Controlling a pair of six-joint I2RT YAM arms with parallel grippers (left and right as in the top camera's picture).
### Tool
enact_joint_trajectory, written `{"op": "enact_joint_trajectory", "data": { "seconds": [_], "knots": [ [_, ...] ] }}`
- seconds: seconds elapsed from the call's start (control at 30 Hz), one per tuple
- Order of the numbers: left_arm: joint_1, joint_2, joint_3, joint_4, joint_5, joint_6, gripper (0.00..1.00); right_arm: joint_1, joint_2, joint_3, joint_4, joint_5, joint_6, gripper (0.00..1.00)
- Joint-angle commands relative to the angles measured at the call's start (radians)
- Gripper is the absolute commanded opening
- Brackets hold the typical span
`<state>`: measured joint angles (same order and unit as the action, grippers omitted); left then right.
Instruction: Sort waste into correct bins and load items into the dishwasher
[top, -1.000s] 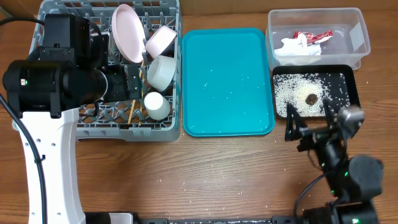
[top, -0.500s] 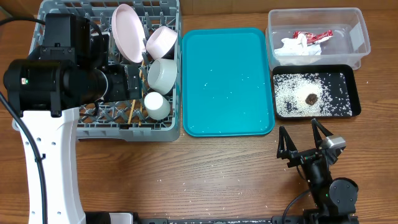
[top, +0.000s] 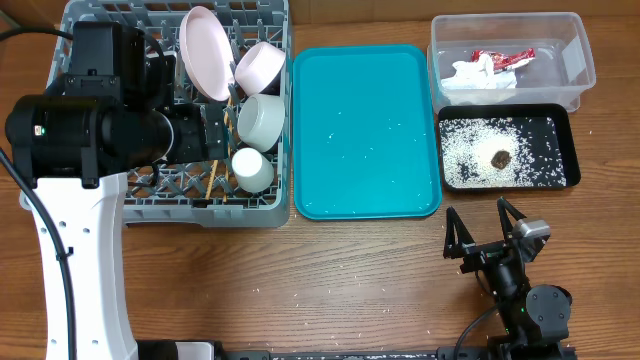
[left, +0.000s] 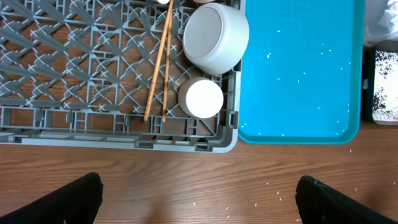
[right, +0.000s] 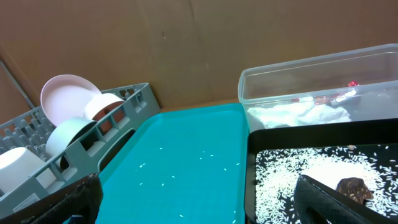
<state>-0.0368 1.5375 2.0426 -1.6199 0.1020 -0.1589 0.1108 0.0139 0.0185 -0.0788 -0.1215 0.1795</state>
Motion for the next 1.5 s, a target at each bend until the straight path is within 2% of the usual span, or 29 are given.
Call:
{"op": "enact_joint_trajectory", "data": {
  "seconds": [0.0, 0.57, 0.67, 0.8, 0.97, 1.13, 1.2, 1.3, 1.37, 1.47],
  "knots": [
    [0.004, -0.002, 0.0, 0.001, 0.01, -0.013, 1.0, -0.005, -0.011, -0.011, 0.006, 0.001, -0.001, 1.0],
    [0.004, 0.0, 0.0, 0.002, 0.0, -0.01, 1.0, -0.005, -0.011, -0.011, 0.006, 0.0, -0.001, 1.0],
    [0.004, -0.028, 0.0, 0.033, -0.058, 0.002, 1.0, -0.005, -0.011, -0.011, 0.005, 0.001, -0.001, 1.0],
    [0.004, -0.133, -0.06, 0.217, 0.0, 0.002, 1.0, -0.005, -0.011, -0.011, 0.006, 0.001, -0.001, 1.0],
    [0.006, -0.378, -0.382, 0.535, 0.011, 0.002, 1.0, -0.005, -0.011, -0.011, 0.006, 0.001, -0.001, 1.0],
    [0.04, -0.7, -0.875, 0.85, 0.011, 0.002, 1.0, -0.005, -0.011, -0.011, 0.006, 0.001, -0.001, 1.0],
    [0.046, -0.886, -1.144, 1.067, 0.011, 0.001, 1.0, -0.005, -0.011, -0.011, 0.005, 0.001, -0.001, 1.0],
    [0.053, -1.083, -1.415, 1.288, 0.011, 0.002, 1.0, -0.005, -0.011, -0.011, 0.006, 0.001, -0.001, 1.0],
    [0.062, -1.185, -1.546, 1.371, 0.011, 0.002, 1.0, -0.005, -0.011, -0.011, 0.005, 0.001, -0.001, 1.0],
    [0.072, -1.315, -1.678, 1.412, 0.01, 0.015, 1.0, -0.005, -0.011, -0.011, 0.005, 0.001, -0.001, 1.0]
  ]
}}
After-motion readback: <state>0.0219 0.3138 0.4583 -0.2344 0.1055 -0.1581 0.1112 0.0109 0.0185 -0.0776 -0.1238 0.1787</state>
